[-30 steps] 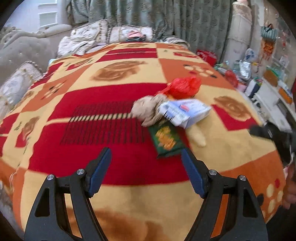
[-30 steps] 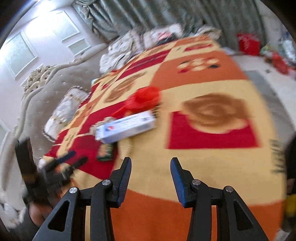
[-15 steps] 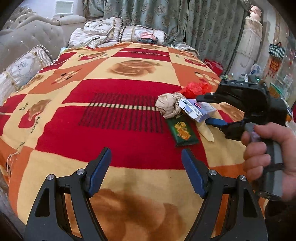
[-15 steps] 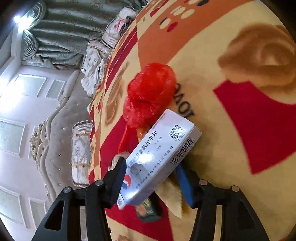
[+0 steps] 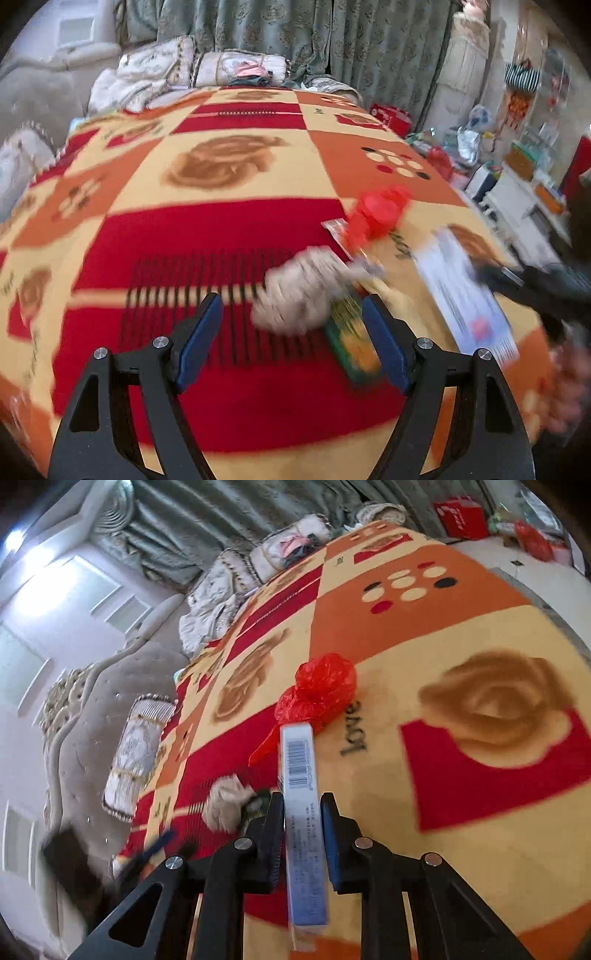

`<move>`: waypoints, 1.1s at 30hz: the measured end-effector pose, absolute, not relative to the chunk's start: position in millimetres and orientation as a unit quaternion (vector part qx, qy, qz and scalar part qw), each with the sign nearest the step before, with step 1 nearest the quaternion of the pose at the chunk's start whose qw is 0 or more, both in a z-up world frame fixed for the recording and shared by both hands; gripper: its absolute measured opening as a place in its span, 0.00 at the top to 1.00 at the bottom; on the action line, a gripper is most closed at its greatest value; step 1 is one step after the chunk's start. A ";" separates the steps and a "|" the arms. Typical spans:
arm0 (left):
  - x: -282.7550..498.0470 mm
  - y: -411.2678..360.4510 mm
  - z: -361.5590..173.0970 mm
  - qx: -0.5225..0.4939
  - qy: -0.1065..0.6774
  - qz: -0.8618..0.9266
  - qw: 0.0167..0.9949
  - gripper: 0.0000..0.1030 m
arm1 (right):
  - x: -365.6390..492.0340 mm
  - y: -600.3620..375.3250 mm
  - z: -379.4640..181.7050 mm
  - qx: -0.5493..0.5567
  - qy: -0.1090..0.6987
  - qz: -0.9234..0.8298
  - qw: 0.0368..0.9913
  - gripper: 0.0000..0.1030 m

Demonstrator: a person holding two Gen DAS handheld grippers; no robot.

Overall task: Collect trash
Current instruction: 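Grasp the white medicine box with right tool while left tool grasps the beige tissue, then lift the beige tissue with left tool while right tool lifts the white medicine box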

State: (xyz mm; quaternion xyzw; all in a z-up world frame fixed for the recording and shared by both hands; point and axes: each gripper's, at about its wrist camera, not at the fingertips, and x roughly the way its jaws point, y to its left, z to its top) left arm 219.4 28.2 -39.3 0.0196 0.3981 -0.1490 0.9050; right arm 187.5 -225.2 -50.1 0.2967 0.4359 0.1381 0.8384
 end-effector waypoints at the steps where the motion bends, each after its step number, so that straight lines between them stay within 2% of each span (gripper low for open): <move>1: 228.0 26.2 -41.9 0.030 0.396 -0.144 0.906 0.25 | 178.9 -231.2 -50.0 0.286 0.436 0.137 0.842 0.82; 7: 254.0 12.2 -67.0 0.061 0.426 -0.171 0.886 0.25 | 134.4 -254.1 -64.8 0.226 0.459 0.141 0.847 0.82; 11: 255.0 6.4 -76.6 0.060 0.437 -0.174 0.880 0.26 | 137.8 -265.9 -80.4 0.275 0.451 0.146 0.837 0.82; 13: 252.7 6.5 -76.1 0.055 0.432 -0.174 0.883 0.51 | 145.1 -266.5 -84.2 0.294 0.449 0.140 0.832 0.81; 14: 252.2 6.9 -75.7 0.052 0.435 -0.173 0.882 0.75 | 149.3 -263.7 -84.1 0.289 0.449 0.132 0.835 0.74; 15: 250.5 8.7 -73.6 0.046 0.435 -0.169 0.883 0.77 | 151.3 -259.1 -82.9 0.283 0.448 0.131 0.838 0.62; 16: 247.5 10.5 -70.7 0.041 0.427 -0.165 0.888 0.77 | 153.4 -254.4 -82.6 0.275 0.448 0.131 0.840 0.54; 17: 242.5 14.2 -65.4 0.035 0.417 -0.158 0.895 0.77 | 157.4 -247.4 -82.9 0.263 0.451 0.130 0.843 0.34; 18: 236.3 19.4 -59.3 0.026 0.408 -0.153 0.900 0.77 | 160.3 -239.3 -82.8 0.250 0.453 0.130 0.846 0.27; 22: 207.9 44.7 -41.4 -0.008 0.384 -0.130 0.914 0.77 | 169.5 -206.8 -86.6 0.185 0.472 0.138 0.851 0.27; 28: 166.5 69.6 -46.9 -0.032 0.406 -0.098 0.908 0.77 | 167.7 -160.4 -89.4 0.019 0.476 0.110 0.873 0.29; 30: 150.5 70.0 -49.4 -0.039 0.413 -0.087 0.906 0.77 | 162.9 -156.6 -91.4 -0.016 0.468 0.089 0.879 0.47; 33: 131.0 63.2 -49.6 -0.048 0.418 -0.078 0.904 0.77 | 152.7 -161.3 -89.8 -0.023 0.458 0.087 0.884 0.55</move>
